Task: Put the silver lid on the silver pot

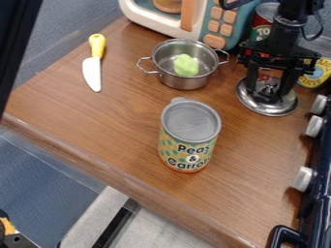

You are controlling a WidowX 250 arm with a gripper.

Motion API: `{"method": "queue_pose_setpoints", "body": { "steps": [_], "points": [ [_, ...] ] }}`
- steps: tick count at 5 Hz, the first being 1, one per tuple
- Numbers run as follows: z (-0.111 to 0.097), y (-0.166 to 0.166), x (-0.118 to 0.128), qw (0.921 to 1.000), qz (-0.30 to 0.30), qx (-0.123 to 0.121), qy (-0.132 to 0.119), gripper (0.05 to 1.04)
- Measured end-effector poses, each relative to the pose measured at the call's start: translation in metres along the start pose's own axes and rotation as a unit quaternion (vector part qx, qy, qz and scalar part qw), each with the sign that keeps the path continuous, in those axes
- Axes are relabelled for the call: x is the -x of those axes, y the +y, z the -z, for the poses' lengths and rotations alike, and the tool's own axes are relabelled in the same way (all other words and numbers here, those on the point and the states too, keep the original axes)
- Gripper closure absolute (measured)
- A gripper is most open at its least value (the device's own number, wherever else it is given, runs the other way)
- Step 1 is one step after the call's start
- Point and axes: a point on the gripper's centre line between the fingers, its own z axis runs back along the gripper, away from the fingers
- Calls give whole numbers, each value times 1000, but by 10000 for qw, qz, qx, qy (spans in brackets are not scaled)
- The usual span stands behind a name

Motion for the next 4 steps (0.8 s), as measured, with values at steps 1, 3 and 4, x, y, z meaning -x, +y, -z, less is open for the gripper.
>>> {"method": "queue_pose_setpoints", "body": {
  "steps": [1, 3, 4],
  "points": [
    [2, -3, 1, 9999, 36, -69, -129, 641],
    [-2, -1, 6, 10000, 22, 30, -35, 805],
    [-17, 4, 5, 9998, -23, 182, -50, 805]
  ]
}}
